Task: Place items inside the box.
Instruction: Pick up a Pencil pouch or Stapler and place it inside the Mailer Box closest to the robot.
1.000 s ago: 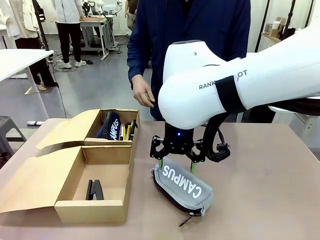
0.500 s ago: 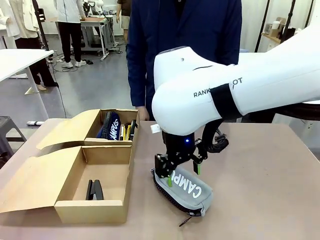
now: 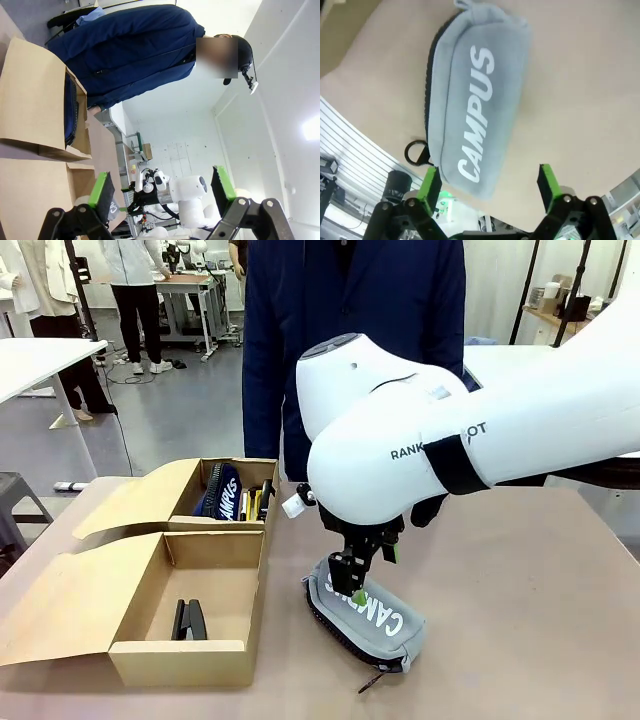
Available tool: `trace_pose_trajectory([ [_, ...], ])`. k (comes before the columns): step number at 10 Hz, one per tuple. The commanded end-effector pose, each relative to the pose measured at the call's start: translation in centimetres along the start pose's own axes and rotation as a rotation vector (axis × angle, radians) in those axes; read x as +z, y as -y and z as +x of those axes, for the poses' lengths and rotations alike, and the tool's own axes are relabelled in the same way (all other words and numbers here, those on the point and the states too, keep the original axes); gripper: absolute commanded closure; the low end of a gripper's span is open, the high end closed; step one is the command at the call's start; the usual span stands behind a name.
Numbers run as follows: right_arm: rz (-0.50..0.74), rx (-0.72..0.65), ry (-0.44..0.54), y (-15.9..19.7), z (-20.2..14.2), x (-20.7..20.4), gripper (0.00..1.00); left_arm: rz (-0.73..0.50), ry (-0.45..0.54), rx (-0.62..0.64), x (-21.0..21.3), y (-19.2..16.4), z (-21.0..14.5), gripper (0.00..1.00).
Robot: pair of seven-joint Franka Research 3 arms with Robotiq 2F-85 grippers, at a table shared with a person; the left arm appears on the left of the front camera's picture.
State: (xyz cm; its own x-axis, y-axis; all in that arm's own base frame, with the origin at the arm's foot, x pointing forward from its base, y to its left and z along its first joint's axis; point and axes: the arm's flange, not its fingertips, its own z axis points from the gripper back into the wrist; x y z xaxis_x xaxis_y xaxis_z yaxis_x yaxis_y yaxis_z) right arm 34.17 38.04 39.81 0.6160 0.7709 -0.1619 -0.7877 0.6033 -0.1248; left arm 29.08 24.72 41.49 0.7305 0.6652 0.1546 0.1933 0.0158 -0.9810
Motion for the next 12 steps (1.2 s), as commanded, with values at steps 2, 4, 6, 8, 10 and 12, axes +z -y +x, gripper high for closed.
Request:
trace_pose_trajectory([
  [2, 0.039, -0.041, 0.027, -0.2, 0.0, -1.0, 0.0, -0.012, -0.005, -0.023, 0.0, 0.2, -0.2, 0.0],
  [4, 0.052, -0.009, 0.034, -0.2, 1.5, -2.7, 0.0, -0.012, -0.005, -0.023, 0.0, 0.2, -0.2, 0.0],
  [6, 0.135, 0.026, 0.009, -0.5, 3.0, -5.4, 0.0, -0.012, -0.005, -0.023, 0.0, 0.2, -0.2, 0.0],
  [8, 0.222, 0.04, -0.026, -0.6, 3.6, -8.1, 0.0, -0.012, -0.005, -0.023, 0.0, 0.2, -0.2, 0.0],
  [10, 0.243, 0.011, -0.045, -0.5, 3.5, -9.1, 0.0, -0.012, -0.005, -0.023, 0.0, 0.2, -0.2, 0.0],
  [12, 0.236, -0.005, -0.011, -0.5, 3.1, -8.7, 0.0, -0.012, -0.005, -0.023, 0.0, 0.2, -0.2, 0.0],
])
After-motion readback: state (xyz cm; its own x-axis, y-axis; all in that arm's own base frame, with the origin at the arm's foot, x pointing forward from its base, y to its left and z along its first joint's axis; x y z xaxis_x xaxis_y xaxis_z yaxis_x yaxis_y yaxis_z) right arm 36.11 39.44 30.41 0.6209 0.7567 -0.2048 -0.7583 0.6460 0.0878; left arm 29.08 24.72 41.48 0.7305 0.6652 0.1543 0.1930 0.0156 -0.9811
